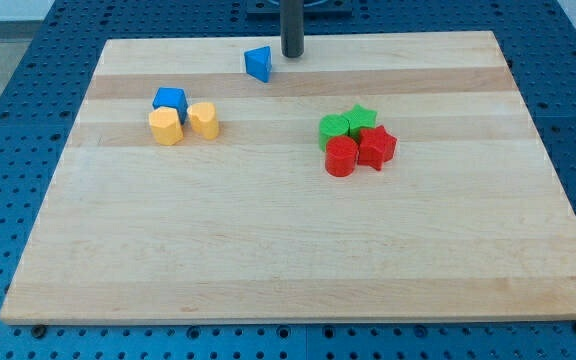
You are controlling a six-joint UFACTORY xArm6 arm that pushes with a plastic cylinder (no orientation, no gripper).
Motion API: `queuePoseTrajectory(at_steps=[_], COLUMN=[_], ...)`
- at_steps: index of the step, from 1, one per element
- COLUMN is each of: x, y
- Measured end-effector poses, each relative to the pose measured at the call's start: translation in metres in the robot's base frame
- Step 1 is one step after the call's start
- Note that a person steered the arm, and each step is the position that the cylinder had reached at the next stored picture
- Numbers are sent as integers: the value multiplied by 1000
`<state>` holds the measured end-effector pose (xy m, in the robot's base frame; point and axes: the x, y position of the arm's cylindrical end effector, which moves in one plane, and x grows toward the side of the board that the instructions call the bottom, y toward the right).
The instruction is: Move the blue triangle to the top of yellow heart
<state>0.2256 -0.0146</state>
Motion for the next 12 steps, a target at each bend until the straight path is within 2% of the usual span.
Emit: queuePoseTrajectory(at_steps=[2, 7, 12], x=[0, 31, 18], y=[-1, -27, -58])
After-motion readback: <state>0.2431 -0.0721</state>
